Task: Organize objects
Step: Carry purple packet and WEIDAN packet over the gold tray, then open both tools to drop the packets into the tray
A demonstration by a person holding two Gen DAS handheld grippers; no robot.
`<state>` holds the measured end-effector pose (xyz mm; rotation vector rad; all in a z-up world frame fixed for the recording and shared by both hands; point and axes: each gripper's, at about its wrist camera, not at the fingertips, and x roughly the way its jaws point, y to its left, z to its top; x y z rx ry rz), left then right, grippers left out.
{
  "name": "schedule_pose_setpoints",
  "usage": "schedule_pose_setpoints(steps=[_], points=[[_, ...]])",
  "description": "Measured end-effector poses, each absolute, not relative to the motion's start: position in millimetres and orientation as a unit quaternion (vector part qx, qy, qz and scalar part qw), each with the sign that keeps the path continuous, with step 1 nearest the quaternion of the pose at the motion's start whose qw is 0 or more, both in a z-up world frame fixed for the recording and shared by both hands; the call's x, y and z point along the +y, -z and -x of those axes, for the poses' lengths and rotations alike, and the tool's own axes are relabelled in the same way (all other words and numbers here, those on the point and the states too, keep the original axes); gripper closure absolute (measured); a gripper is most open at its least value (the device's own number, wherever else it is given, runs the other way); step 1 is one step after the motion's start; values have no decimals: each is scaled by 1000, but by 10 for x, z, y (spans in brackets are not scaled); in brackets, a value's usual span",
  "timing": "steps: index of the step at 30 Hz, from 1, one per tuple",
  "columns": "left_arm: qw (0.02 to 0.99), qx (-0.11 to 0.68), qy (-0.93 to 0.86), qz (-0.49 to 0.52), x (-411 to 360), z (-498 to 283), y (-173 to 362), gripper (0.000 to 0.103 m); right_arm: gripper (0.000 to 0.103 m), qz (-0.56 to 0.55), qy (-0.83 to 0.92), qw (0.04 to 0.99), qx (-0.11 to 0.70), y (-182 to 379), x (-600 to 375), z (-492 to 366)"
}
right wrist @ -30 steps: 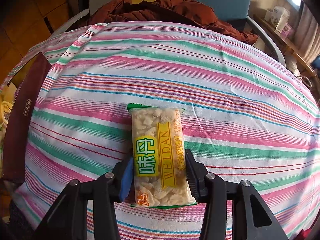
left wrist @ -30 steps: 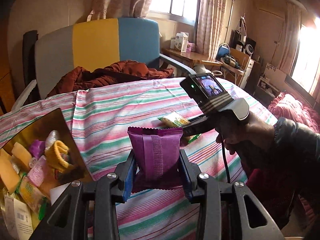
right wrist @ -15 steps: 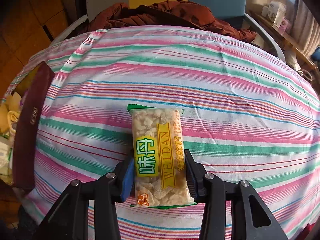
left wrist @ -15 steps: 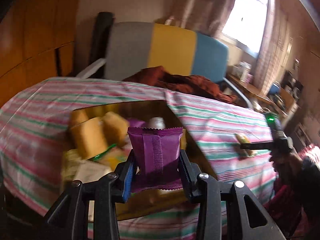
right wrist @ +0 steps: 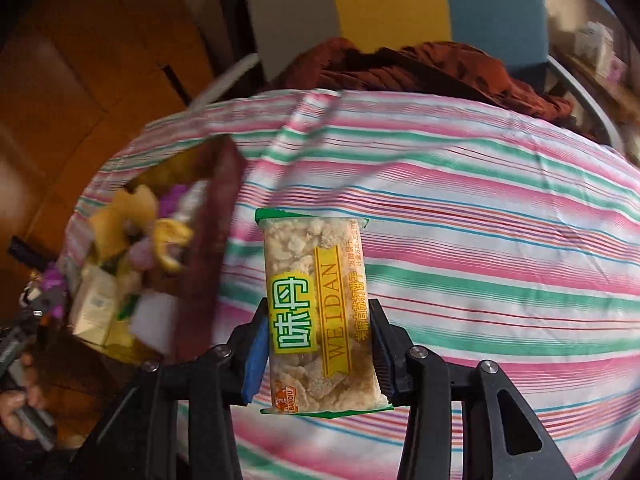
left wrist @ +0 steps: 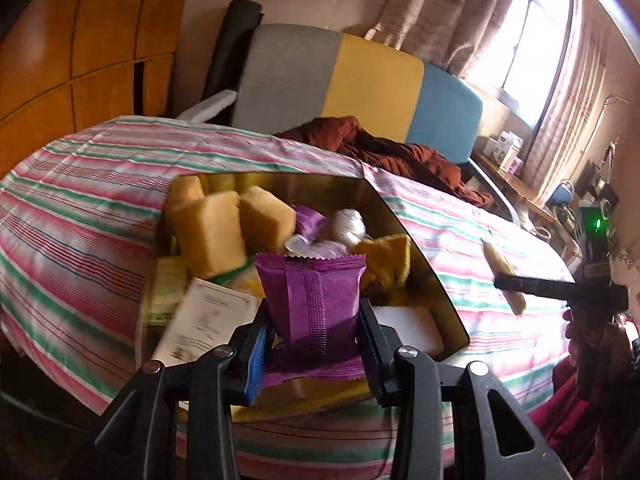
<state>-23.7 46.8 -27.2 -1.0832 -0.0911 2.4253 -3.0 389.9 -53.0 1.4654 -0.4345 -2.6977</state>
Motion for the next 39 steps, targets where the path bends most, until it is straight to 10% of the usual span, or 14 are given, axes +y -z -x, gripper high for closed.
schedule_pose_setpoints(steps=[39], points=[[218, 4, -875, 433, 786, 817, 815, 53, 41, -482, 867, 96, -84, 543, 2270, 847]])
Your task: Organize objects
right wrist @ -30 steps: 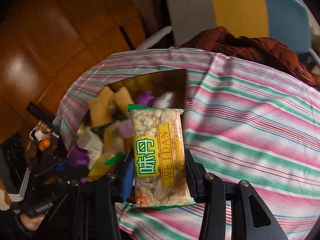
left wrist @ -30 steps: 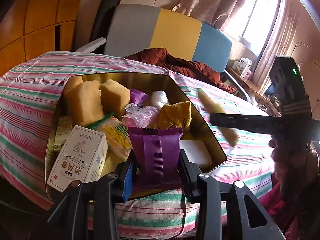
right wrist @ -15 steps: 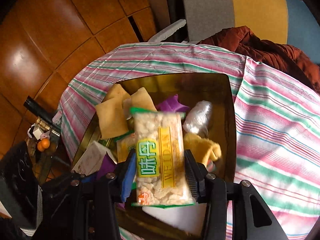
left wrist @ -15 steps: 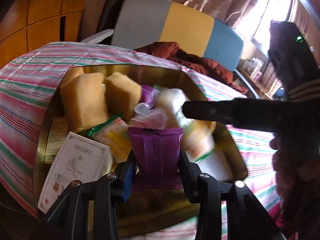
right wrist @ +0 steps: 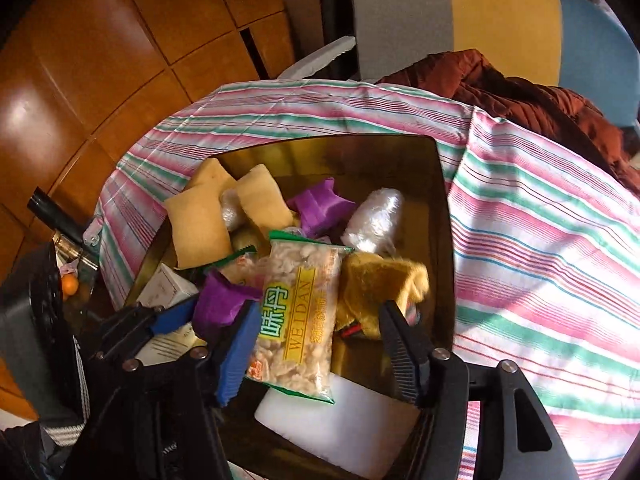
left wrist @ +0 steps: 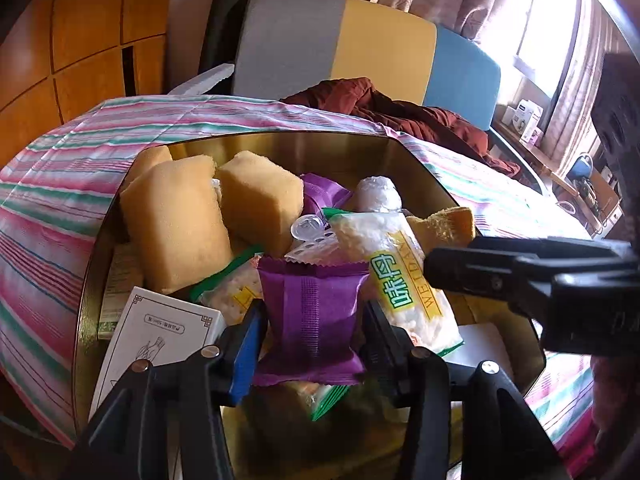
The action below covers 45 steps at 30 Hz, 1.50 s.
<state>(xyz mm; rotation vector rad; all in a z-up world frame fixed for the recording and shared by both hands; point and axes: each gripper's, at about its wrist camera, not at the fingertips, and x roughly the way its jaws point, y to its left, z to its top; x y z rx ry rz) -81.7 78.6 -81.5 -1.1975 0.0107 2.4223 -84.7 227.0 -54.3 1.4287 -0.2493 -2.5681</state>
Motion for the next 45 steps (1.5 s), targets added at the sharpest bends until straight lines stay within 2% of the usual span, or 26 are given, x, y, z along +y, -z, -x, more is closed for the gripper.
schedule_pose_setpoints(steps=[5, 12, 15, 20, 24, 27, 30, 34, 45], points=[[222, -36, -875, 428, 637, 716, 711, 48, 35, -479, 869, 82, -89, 537, 2348, 730], [212, -54, -895, 388, 367, 531, 409, 42, 33, -476, 871, 91, -78, 513, 2286, 599], [189, -69, -902, 383, 221, 528, 329, 41, 26, -480, 869, 102, -57, 557, 2139, 584], [165, -69, -910, 375, 61, 513, 271, 40, 26, -480, 872, 96, -12, 674, 1876, 668], [145, -57, -916, 368, -1, 450, 259, 34, 26, -490, 869, 70, -8, 771, 1902, 771], [124, -42, -922, 364, 7, 413, 239, 34, 25, -480, 875, 64, -22, 723, 1972, 706], [102, -30, -929, 355, 29, 371, 182, 34, 6, -460, 886, 59, -26, 631, 2006, 588], [90, -19, -933, 349, 72, 312, 106, 34, 0, -433, 900, 45, -27, 507, 2008, 441], [59, 6, -937, 344, 262, 41, -12, 34, 0, -395, 919, 4, -16, 377, 2004, 83]])
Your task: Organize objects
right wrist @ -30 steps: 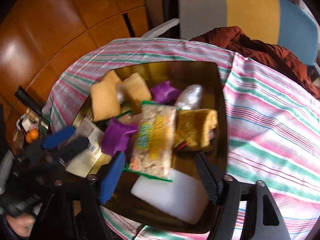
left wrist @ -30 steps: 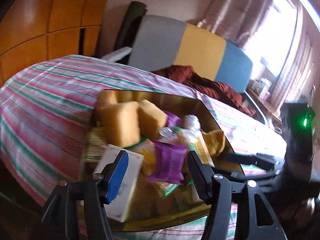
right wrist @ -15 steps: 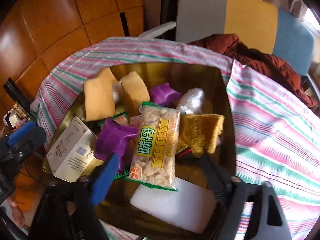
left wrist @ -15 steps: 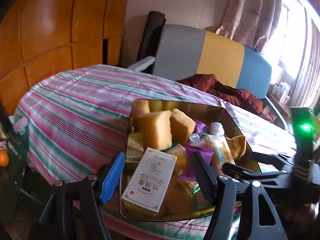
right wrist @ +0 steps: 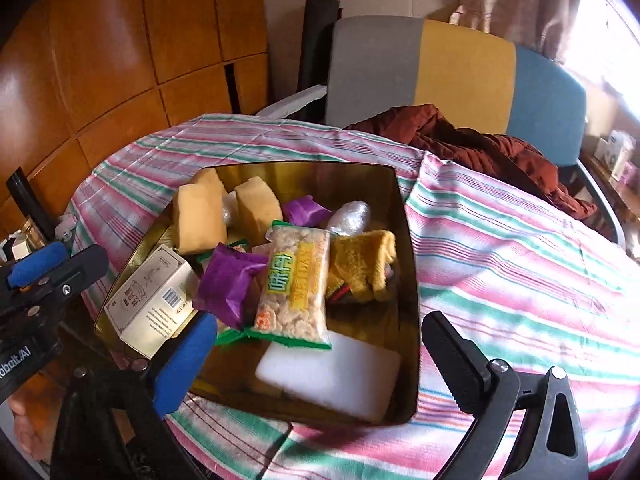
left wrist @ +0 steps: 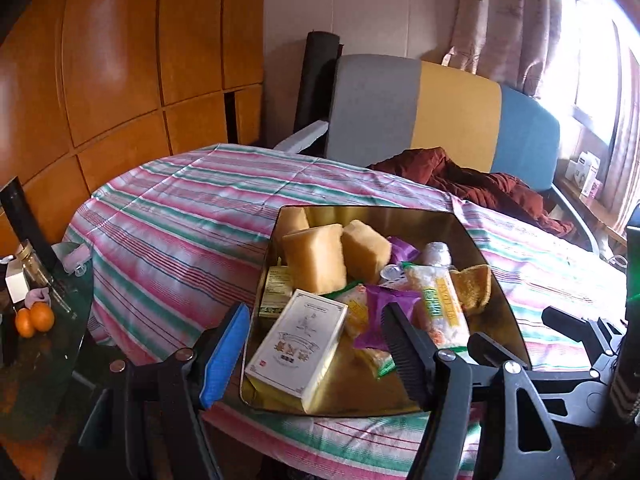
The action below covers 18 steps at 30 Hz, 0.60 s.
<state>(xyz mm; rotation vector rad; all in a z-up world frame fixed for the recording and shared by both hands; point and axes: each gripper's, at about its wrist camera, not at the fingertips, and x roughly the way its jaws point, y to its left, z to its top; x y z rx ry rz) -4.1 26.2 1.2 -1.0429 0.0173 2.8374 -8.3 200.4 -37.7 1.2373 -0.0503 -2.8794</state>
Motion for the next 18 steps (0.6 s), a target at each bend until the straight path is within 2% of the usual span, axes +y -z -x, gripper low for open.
schedule_pose_setpoints(steps=[4, 18], points=[[45, 26, -943, 330, 344, -48, -59, 34, 0, -383, 923, -4, -29, 337, 2087, -34], [67, -11, -939, 337, 341, -71, -19, 34, 0, -379, 925, -2, -38, 306, 2126, -113]])
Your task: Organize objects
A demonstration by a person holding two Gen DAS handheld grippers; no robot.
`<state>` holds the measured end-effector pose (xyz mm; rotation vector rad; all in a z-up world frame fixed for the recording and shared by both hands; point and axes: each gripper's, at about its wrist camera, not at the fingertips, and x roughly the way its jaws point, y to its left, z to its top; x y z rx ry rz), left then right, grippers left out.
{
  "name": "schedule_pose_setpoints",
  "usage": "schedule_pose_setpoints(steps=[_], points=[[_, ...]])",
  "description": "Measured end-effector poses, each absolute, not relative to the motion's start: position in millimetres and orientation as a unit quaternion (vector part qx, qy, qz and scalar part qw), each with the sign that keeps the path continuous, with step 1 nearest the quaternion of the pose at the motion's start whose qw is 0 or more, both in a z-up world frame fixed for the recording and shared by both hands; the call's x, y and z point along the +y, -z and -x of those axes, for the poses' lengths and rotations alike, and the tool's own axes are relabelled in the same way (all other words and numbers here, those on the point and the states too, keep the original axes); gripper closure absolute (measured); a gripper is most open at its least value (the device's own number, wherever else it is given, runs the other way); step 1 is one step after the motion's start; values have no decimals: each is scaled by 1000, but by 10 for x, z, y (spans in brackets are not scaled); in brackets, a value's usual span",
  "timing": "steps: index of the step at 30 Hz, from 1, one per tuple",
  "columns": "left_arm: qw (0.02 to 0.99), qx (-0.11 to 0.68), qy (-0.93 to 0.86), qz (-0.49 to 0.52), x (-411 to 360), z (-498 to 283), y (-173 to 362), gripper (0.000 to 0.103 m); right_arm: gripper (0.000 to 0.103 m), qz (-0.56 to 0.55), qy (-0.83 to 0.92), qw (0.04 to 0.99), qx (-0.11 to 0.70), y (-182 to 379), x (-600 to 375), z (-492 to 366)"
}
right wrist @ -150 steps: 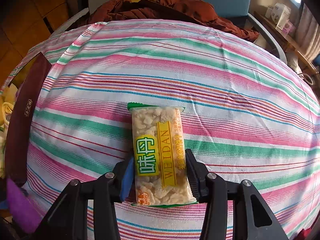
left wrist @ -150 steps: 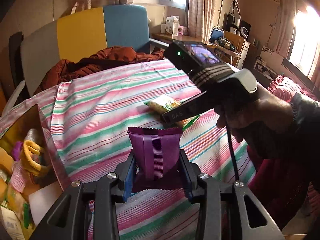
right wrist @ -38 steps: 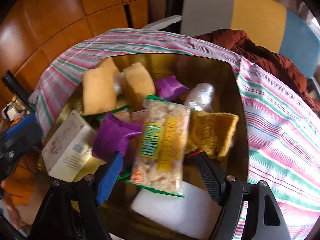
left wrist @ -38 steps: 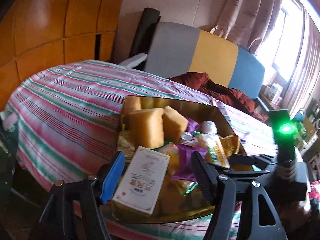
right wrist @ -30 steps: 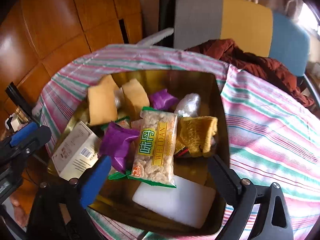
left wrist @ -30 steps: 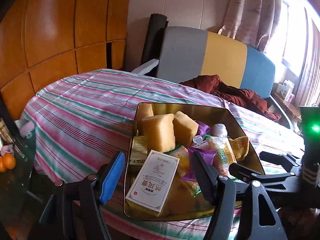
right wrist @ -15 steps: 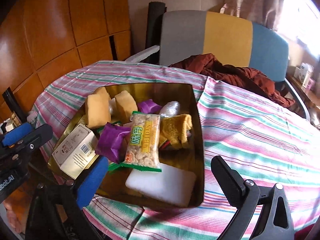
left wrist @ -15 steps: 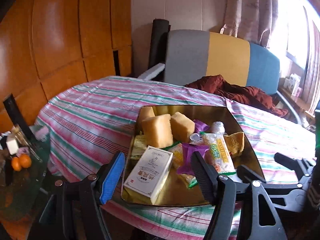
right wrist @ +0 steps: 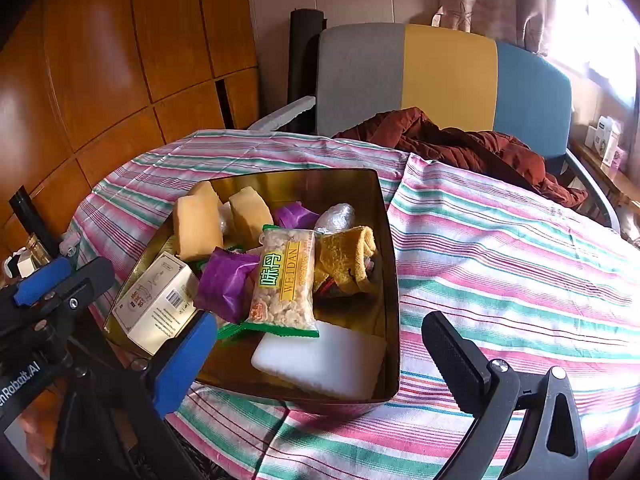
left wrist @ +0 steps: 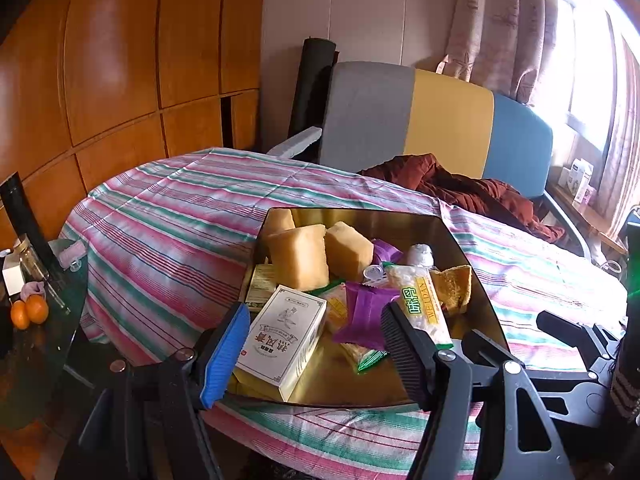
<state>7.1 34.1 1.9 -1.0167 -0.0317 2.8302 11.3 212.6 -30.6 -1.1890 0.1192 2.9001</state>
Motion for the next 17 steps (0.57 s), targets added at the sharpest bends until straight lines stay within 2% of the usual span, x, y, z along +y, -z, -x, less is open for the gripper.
schedule_pose_setpoints(steps=[17], points=[[45, -13, -949, 313, 238, -38, -15, 39, 0, 393, -919, 4, 26, 371, 2078, -49]])
